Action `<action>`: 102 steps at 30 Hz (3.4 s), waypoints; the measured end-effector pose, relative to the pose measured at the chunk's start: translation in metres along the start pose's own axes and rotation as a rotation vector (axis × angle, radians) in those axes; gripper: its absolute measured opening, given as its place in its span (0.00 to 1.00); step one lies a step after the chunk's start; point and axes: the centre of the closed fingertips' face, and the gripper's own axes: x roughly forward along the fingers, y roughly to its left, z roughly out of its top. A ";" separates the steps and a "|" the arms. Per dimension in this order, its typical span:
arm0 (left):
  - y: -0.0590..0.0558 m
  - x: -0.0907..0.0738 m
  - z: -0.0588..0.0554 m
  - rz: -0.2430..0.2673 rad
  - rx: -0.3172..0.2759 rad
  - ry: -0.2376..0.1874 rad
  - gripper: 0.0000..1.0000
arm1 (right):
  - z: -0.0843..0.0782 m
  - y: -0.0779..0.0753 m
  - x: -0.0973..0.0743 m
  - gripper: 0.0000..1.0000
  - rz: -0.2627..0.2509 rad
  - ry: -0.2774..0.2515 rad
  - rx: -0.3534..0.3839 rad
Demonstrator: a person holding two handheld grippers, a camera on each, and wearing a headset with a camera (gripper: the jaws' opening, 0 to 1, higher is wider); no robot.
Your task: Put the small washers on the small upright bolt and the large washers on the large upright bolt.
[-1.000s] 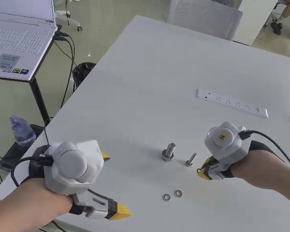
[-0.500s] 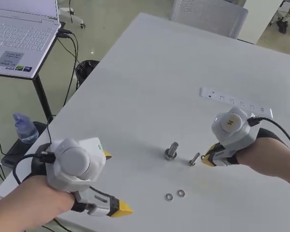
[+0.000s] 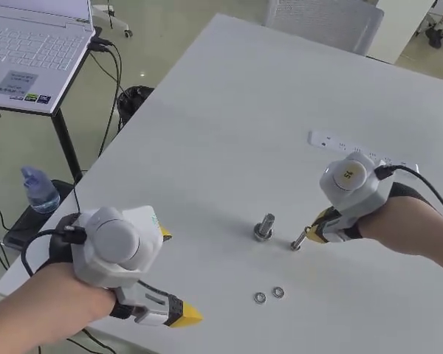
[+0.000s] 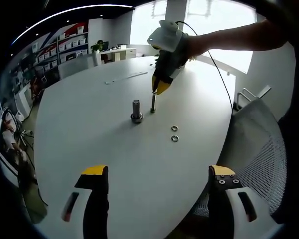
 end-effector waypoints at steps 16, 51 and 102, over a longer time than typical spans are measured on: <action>0.002 0.001 -0.003 -0.010 -0.009 0.006 0.82 | -0.001 0.001 0.009 0.12 0.012 0.016 -0.001; 0.005 0.000 -0.010 -0.040 -0.021 0.018 0.80 | -0.011 0.006 0.049 0.13 0.021 0.071 -0.056; 0.008 0.002 -0.010 0.007 0.064 0.014 0.93 | -0.015 0.010 0.049 0.26 0.048 0.075 -0.072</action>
